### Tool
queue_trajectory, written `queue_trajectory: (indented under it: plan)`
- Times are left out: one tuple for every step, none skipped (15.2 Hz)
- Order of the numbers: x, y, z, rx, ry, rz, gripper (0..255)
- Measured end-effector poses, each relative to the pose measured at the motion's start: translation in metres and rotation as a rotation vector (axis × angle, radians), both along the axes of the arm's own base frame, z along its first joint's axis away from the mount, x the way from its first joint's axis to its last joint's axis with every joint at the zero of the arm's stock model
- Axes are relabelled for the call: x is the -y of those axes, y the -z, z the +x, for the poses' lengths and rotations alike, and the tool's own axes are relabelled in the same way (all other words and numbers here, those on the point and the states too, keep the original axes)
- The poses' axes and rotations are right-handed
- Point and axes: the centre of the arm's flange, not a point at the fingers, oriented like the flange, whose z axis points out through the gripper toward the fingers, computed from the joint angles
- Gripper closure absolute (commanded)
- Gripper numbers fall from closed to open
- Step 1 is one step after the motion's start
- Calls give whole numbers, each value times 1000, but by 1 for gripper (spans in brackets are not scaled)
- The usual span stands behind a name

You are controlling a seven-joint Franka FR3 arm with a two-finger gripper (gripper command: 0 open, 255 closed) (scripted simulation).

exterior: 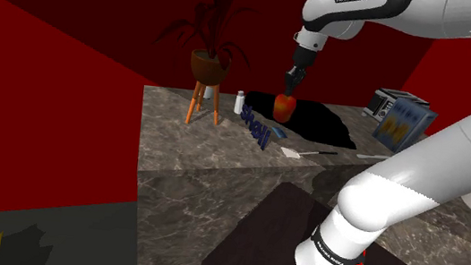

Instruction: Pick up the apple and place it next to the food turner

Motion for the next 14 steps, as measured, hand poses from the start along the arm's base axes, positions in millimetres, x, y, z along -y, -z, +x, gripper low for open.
queue_trajectory:
  plan:
    - [0,6,0,0,0,0,255]
    - [1,11,0,0,0,0,255]
    - [1,16,1,0,0,0,255]
    - [0,21,1,0,0,0,255]
    - [0,25,0,0,0,0,255]
    - [0,33,0,0,0,0,255]
    - [0,38,0,0,0,0,255]
    - [0,42,1,0,0,0,255]
    - [0,47,1,0,0,0,255]
    - [0,53,0,0,0,0,255]
    - [0,57,0,0,0,0,255]
    - [0,62,0,0,0,0,255]
    - [0,69,0,0,0,0,255]
    - [0,74,1,0,0,0,255]
